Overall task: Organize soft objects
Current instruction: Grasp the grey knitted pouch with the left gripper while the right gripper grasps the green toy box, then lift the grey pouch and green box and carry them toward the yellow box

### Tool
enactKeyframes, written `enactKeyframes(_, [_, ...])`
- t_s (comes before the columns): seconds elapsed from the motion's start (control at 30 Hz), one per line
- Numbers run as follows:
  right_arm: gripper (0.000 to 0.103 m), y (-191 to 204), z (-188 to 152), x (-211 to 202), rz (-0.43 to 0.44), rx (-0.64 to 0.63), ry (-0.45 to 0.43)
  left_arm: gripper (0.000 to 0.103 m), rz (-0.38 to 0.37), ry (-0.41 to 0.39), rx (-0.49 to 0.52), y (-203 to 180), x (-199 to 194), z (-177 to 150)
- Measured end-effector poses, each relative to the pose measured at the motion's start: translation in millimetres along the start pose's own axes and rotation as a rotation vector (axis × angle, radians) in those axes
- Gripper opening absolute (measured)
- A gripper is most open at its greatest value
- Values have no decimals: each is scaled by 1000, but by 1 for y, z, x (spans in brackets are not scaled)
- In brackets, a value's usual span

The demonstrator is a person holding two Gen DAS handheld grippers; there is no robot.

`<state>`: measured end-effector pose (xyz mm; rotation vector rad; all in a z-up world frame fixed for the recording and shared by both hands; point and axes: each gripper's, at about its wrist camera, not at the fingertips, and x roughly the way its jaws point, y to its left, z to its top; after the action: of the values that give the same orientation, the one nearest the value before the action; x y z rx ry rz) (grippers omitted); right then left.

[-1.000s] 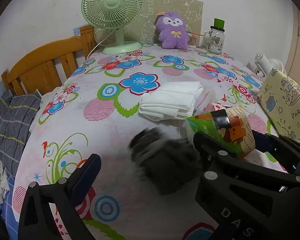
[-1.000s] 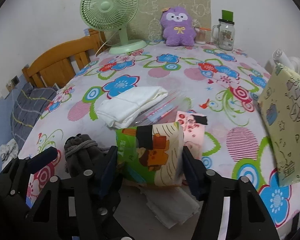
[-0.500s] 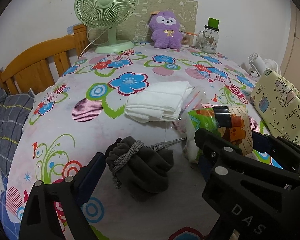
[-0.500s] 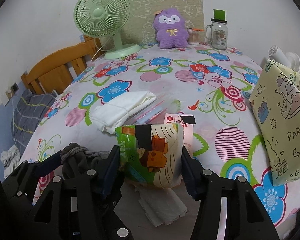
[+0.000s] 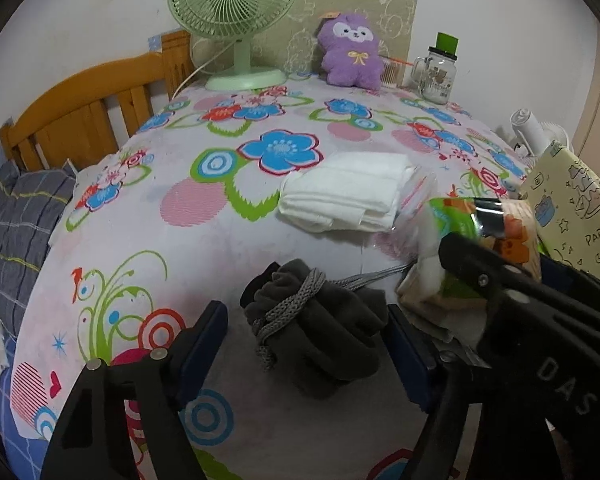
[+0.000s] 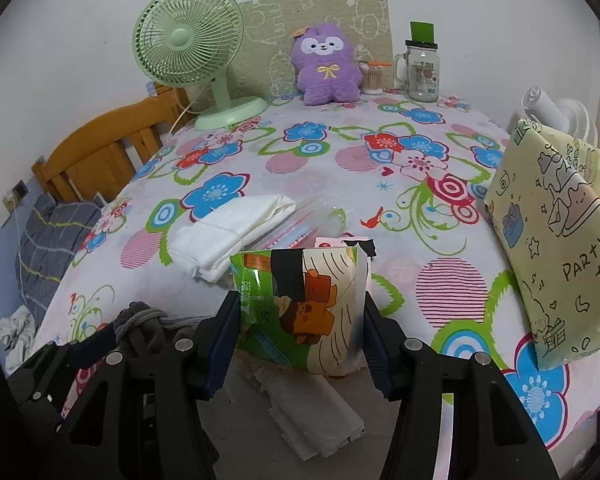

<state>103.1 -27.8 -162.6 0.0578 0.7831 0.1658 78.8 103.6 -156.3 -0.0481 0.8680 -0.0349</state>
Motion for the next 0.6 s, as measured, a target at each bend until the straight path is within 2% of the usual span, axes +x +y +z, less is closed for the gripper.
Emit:
enactKeyframes(0.1, [60,3,-1,1,0,-7,5,77,8,-8,9,-2,1,0])
enactKeyframes(0.17, [60,4,-2,1,3,-13,9,66,20,-15,14,-2,1,0])
enactKeyframes(0.27, [60,7,-3,2,3,-21,13,61,12,-17,11,-2,1,0])
enactKeyframes(0.6, [60,8,-2,-1,7,-30,16,58,1,-47,21,-11,-9,6])
